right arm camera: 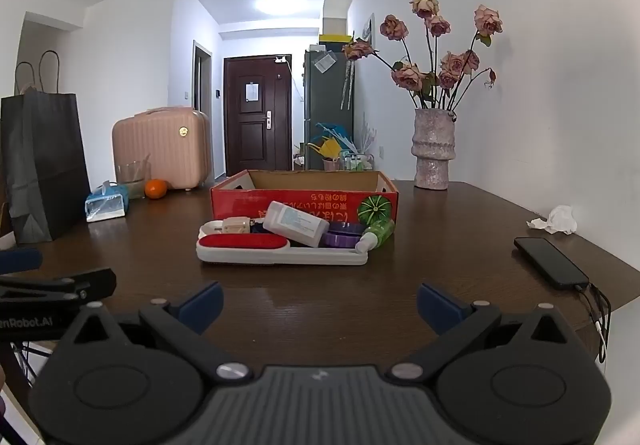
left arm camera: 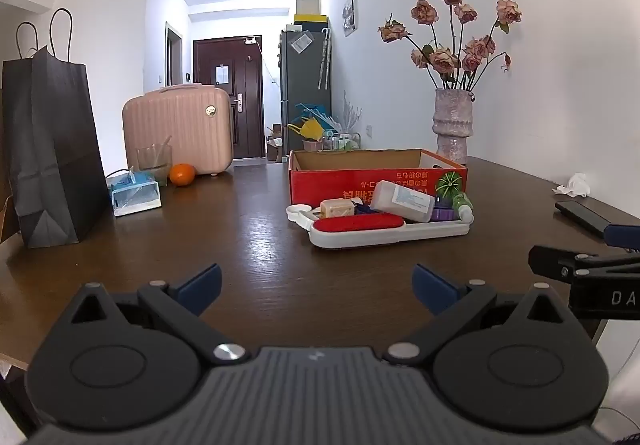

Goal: Organize rigid objects

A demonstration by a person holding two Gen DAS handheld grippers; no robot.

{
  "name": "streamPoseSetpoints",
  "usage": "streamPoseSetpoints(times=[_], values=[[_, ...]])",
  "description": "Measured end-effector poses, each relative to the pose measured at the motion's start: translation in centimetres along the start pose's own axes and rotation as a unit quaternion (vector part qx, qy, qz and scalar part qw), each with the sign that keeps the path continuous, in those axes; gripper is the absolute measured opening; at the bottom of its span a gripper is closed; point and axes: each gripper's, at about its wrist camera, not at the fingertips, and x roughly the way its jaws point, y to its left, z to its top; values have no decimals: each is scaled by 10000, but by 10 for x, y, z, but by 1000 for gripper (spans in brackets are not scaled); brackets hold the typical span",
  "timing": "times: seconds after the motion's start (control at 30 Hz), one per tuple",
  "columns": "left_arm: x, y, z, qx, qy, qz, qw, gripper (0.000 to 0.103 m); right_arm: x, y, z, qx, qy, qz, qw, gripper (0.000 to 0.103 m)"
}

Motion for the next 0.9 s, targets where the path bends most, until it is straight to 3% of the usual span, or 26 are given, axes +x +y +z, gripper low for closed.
streamPoseSetpoints(times=[0.3,0.9], values=[[5,-1,0,-10,59,-24,10000,103,7,-2,-2,72,179,24,9998,103],[5,1,-1,-1,27,-48,10000,103,2,-1,-5,44,128,13,9999,103]])
